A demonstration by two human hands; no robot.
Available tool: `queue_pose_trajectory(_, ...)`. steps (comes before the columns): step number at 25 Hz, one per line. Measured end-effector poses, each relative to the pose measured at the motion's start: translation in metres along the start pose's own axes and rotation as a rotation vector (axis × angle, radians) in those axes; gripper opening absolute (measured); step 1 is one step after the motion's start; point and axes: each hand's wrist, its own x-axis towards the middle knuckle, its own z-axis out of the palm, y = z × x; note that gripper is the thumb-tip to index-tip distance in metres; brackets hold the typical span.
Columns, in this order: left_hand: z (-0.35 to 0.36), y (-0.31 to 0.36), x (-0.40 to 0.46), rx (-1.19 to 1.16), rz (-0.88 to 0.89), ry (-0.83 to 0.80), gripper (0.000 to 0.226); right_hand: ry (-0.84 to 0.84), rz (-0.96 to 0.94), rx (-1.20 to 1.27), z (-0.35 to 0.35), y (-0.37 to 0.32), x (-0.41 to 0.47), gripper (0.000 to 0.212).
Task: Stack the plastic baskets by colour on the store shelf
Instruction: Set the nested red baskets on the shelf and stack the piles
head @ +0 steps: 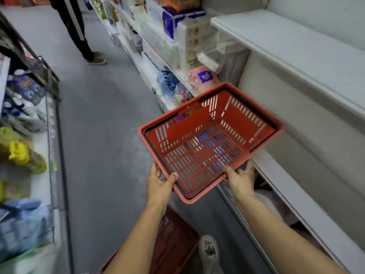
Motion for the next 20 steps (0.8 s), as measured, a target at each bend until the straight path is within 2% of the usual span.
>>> queue_pose_trajectory(2,-0.036,-0.012,-0.033,-0.008,0.002,0.023,0.071,-0.03,-0.005,0.011,0.001,0.022,-0.041,0.057)
queue_pose_trajectory(5,-0.095,-0.043,-0.078,-0.009,-0.025,0.062,0.076,-0.111,0.028,-0.018,0.0,0.06,-0.102,0.063)
queue_pose_trajectory(12,-0.227,-0.152,-0.15,-0.052,-0.189,0.241,0.074,-0.281,0.247,-0.147,0.02,0.178,-0.217,0.06)
queue_pose_trajectory(17,-0.275,-0.244,-0.166,-0.093,-0.317,0.249,0.061,-0.353,0.341,-0.259,0.02,0.267,-0.241,0.063)
queue_pose_trajectory(20,-0.279,-0.29,-0.17,-0.109,-0.346,0.269,0.062,-0.352,0.357,-0.282,0.015,0.317,-0.234,0.064)
